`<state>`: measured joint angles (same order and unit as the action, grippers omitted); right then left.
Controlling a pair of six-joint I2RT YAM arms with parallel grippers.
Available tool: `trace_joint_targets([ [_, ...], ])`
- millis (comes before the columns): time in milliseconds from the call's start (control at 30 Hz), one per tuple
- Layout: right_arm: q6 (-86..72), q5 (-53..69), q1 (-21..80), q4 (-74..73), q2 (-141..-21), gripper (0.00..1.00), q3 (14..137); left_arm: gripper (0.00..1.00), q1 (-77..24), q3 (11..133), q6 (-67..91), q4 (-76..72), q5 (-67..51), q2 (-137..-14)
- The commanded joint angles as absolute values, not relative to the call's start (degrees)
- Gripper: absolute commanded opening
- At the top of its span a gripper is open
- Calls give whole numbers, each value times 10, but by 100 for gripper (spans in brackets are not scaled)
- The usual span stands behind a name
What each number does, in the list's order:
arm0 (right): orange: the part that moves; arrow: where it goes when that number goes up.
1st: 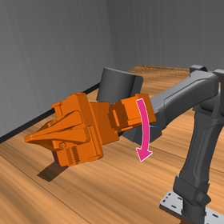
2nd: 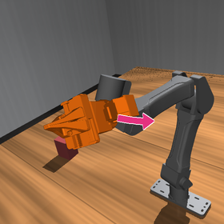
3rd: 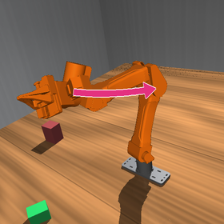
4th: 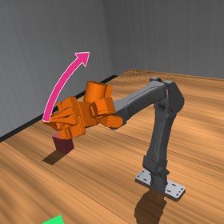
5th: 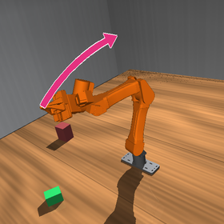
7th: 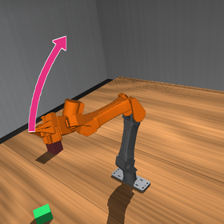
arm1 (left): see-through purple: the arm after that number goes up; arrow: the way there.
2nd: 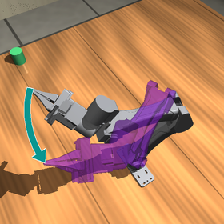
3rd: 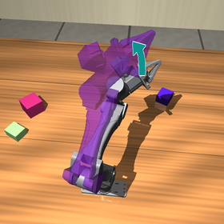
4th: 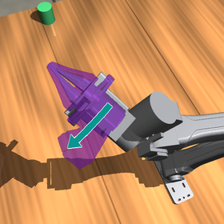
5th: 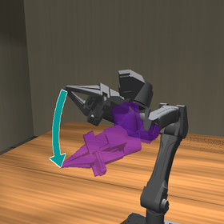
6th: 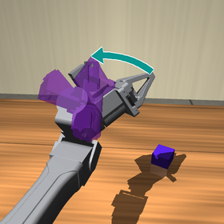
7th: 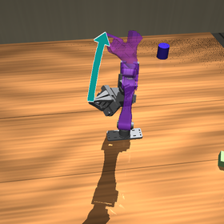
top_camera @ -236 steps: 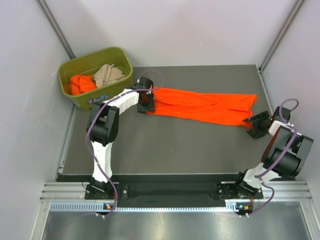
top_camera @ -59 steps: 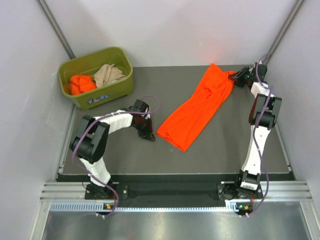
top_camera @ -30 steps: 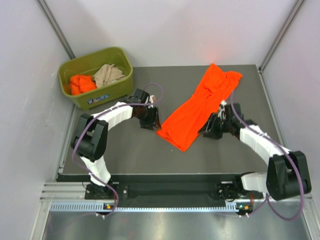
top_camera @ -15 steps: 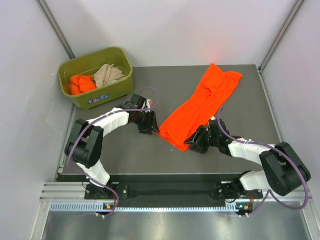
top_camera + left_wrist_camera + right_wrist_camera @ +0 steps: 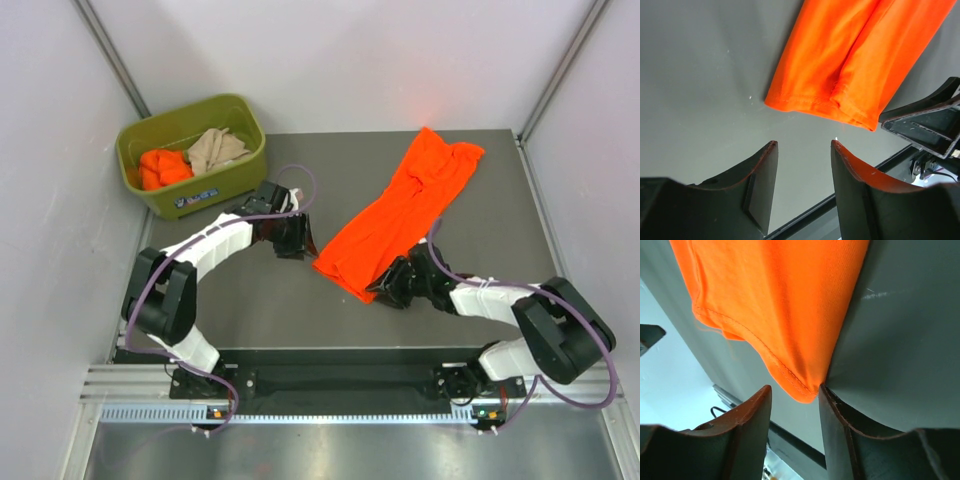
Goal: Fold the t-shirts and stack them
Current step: Fold the tshirt
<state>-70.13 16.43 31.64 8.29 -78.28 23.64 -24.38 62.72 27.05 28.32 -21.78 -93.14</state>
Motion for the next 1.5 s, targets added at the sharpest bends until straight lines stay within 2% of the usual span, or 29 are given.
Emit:
trace_joint_targets([
  [0,-711,143,330,88,-785,43,239,51,-240,653,256,289,-218,-907],
  [233,-710,135,348,89,-820,42,249,51,-240,653,260,287,-222,-913],
  [333,-699,134,350,89,-842,38,253,51,-240,658,259,293,-208,-919],
  [367,-695,135,351,91,-853,28,255,51,-240,661,260,301,-196,-923],
  [433,-694,141,351,91,-861,16,254,51,-239,669,262,309,-184,-934],
  [467,-693,142,352,87,-860,3,251,52,-239,671,264,314,-176,-938],
  [533,-692,147,353,70,-848,0,237,52,-239,674,265,315,-173,-947],
  [767,-622,141,355,-92,-698,0,176,52,-240,657,266,281,-226,-962],
  [833,-605,146,355,-119,-674,0,157,56,-241,646,266,267,-249,-969],
  [900,-585,157,355,-117,-653,12,145,59,-243,637,268,256,-263,-974],
  [933,-579,157,354,-121,-649,22,147,60,-244,632,269,251,-277,-981],
  [967,-567,156,354,-143,-637,39,159,60,-245,630,272,250,-282,-985],
  [1067,-541,128,355,-215,-598,50,191,60,-253,623,271,253,-280,-992],
  [1200,-514,94,354,-262,-573,50,261,59,-262,608,270,245,-282,-995],
  [1467,-522,61,362,-346,-682,42,395,55,-272,627,273,244,-254,-1034],
])
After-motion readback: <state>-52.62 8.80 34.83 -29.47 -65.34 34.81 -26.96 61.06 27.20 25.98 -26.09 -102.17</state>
